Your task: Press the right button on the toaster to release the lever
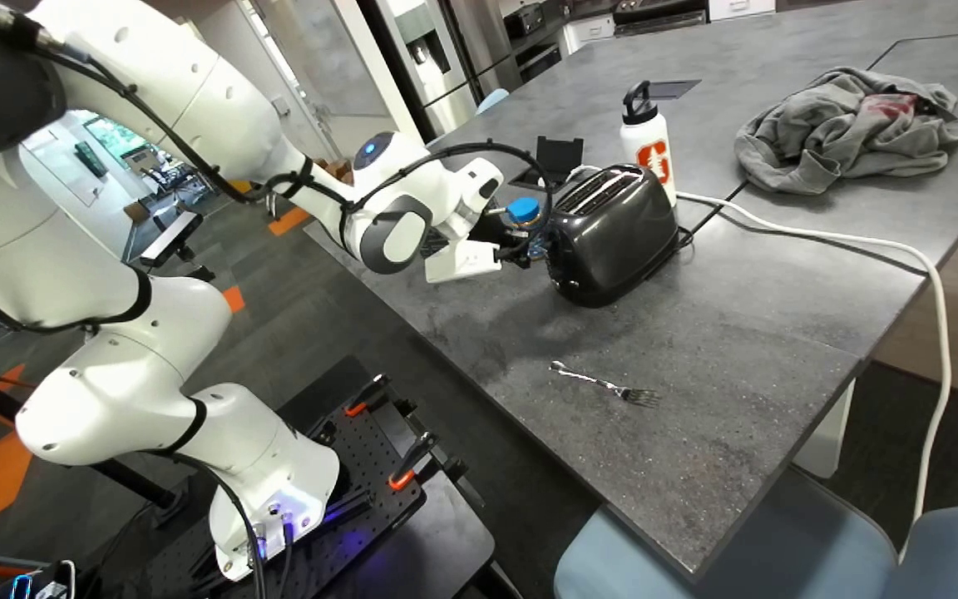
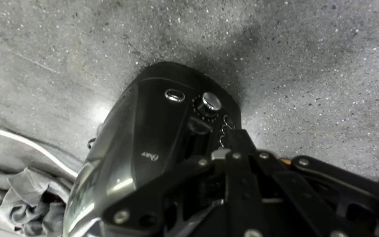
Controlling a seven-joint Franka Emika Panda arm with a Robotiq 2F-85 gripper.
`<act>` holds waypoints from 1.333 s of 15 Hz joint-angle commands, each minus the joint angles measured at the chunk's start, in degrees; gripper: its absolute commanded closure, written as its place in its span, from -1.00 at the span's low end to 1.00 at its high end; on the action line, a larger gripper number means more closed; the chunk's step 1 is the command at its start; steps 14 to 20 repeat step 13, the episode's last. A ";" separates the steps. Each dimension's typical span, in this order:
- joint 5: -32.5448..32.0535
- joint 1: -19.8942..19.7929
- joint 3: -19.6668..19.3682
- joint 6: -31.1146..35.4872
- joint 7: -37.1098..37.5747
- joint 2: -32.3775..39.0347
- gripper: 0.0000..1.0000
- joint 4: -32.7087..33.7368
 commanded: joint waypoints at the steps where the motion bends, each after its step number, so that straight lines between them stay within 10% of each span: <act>1: -0.42 -6.77 7.69 6.25 1.89 -4.64 1.00 -4.20; 9: -6.20 -14.45 16.33 12.53 11.82 -8.37 1.00 -4.37; 20: -9.05 -15.18 17.67 12.72 17.51 -11.32 1.00 -4.31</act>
